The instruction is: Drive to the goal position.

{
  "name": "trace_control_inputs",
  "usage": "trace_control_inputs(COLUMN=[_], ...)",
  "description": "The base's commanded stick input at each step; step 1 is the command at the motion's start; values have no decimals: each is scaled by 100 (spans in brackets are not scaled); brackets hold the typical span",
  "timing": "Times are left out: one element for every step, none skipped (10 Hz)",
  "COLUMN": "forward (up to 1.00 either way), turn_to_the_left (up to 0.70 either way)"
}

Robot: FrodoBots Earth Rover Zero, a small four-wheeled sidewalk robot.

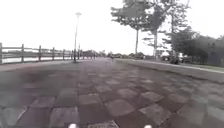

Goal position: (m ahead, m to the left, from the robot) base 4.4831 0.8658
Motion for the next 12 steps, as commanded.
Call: trace_control_inputs(forward=[100,100,100,100,100,100,100,100,100,100,100,100], turn_to_the_left=[0,0,0,0,0,0,0,0,0,0,0,0])
